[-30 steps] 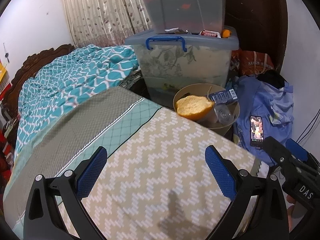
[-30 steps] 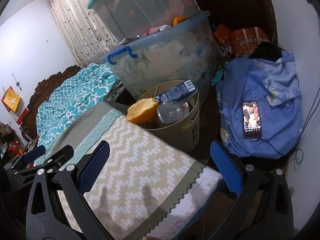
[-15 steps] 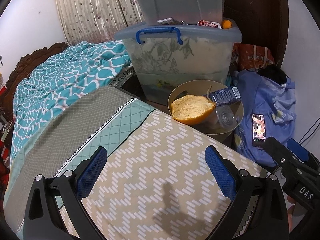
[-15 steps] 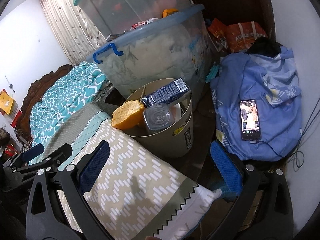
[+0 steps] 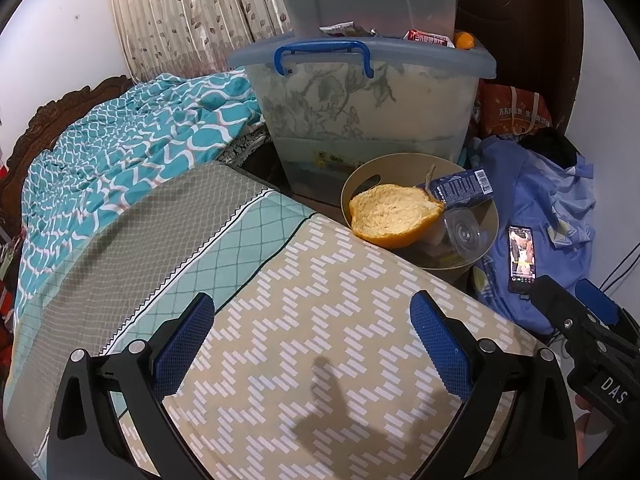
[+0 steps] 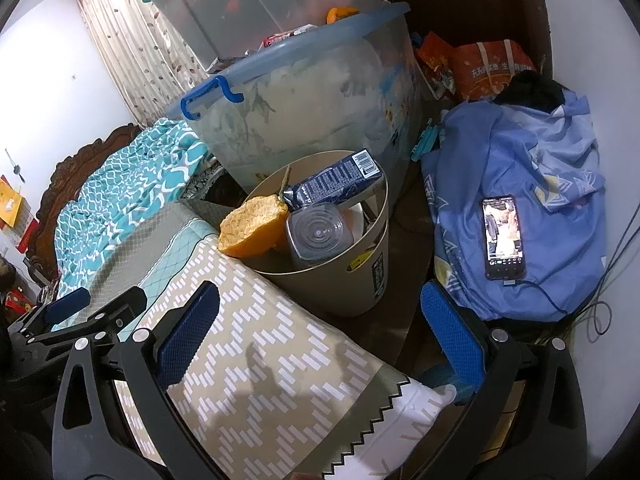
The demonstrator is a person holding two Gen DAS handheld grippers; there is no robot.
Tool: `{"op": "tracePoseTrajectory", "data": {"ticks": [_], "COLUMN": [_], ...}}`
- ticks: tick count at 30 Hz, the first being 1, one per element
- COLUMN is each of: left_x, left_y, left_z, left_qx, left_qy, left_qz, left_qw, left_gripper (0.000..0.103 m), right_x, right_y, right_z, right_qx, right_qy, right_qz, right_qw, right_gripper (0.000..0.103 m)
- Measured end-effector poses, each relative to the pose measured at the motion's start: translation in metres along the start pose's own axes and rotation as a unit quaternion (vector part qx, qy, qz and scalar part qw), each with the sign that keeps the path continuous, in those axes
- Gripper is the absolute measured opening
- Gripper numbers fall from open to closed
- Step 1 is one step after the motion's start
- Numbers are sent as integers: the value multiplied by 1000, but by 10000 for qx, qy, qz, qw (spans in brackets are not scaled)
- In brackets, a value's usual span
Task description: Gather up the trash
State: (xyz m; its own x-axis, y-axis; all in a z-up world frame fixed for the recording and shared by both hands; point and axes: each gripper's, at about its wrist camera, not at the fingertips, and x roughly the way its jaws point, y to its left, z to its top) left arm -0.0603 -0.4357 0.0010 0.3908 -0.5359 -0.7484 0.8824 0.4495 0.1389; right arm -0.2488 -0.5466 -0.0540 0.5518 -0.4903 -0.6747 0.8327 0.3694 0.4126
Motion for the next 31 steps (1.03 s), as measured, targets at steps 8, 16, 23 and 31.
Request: {"op": "tracePoseTrajectory", "data": {"ticks": [8, 16, 23, 31], "left_x": [1, -3, -22, -51], "left_y": [5, 9, 14, 22], "left_z": [-2, -5, -8, -21], "left_qx": [-50, -104, -172, -258], "left_qy": [16, -3, -161, -267], "left_qz": [-22, -28, -125, -12], "left_qw": [10000, 9999, 9996, 9993], "left_gripper": [94, 94, 94, 94], "right_x": [1, -5, -21, -40], "right_y": [3, 9, 14, 22], "right_z": [-1, -3, -7, -22], "right_qx": [-24, -48, -70, -108], "right_qy": [-5, -32, -122, -173], "right_qz": [-2, 18, 51, 126], "right_qw": [10000, 10000, 9999, 9997], "right_gripper": [100, 100, 100, 100]}}
